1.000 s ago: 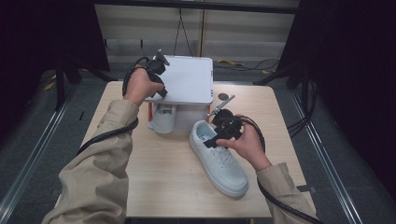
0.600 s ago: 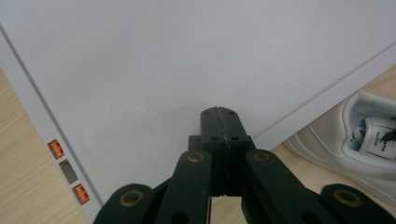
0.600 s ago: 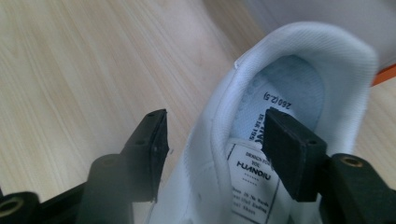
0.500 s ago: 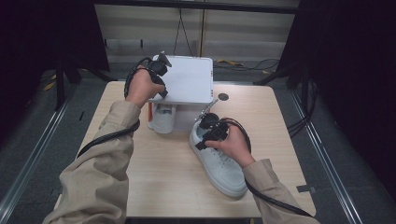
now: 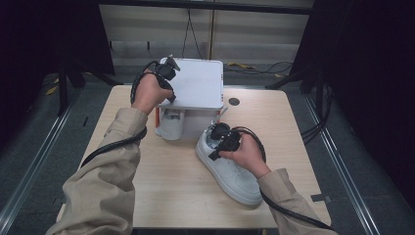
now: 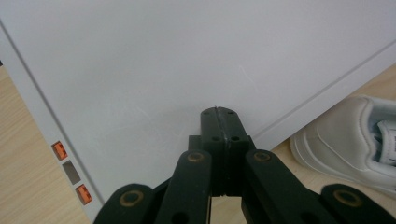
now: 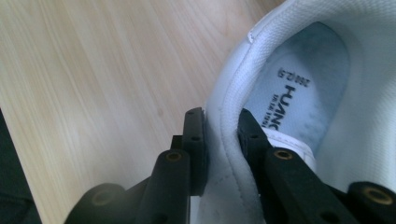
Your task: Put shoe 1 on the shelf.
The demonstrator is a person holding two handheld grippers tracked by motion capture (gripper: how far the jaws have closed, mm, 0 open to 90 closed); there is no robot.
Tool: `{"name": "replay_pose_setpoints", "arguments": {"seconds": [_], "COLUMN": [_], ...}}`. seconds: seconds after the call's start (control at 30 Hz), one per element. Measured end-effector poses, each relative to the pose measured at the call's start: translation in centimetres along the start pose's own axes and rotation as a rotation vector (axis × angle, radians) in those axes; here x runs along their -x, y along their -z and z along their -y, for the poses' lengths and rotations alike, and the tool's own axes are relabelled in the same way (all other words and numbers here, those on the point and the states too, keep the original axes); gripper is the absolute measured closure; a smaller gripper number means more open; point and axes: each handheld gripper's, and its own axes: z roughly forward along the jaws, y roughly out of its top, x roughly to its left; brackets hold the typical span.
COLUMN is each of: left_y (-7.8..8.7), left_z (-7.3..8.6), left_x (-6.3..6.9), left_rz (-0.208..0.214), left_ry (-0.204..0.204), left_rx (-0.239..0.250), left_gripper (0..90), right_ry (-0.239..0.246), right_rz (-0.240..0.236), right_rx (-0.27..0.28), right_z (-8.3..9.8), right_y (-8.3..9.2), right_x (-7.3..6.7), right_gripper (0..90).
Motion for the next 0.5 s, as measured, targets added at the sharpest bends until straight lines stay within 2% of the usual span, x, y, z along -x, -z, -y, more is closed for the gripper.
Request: {"name": "replay_pose_setpoints", "arguments": {"seconds": [0.03, 0.07, 0.2, 0.3, 0.4, 0.5], "left_y": [0.0, 0.0, 0.0, 0.0, -0.1, -0.1], "left_z": [0.0, 0.1, 0.1, 0.1, 0.0, 0.1], "left_x": [0.1, 0.0, 0.1, 0.1, 0.2, 0.2], "left_rz": [0.000, -0.004, -0.003, -0.006, -0.011, -0.012], "left_ry": [0.003, -0.012, -0.011, -0.015, -0.020, -0.021], "left_rx": [0.007, 0.004, 0.007, 0.008, 0.011, 0.017], "left_gripper": [90.0, 90.0, 90.0, 90.0, 90.0, 90.0], "right_ry": [0.013, 0.023, 0.009, 0.016, 0.017, 0.048], "right_rz": [0.021, 0.038, 0.126, 0.151, 0.085, 0.014], "right_rx": [-0.012, -0.027, -0.041, -0.052, -0.022, 0.009], "right_z": [0.1, 0.3, 1.6, 2.3, 2.9, 3.6], "right_y": [0.4, 0.8, 2.3, 2.7, 2.8, 2.6], "right_x": [-0.1, -0.1, 1.8, 2.9, 2.8, 1.5], "right_gripper": [78.6, 79.4, 81.7, 81.7, 81.3, 80.7]}}
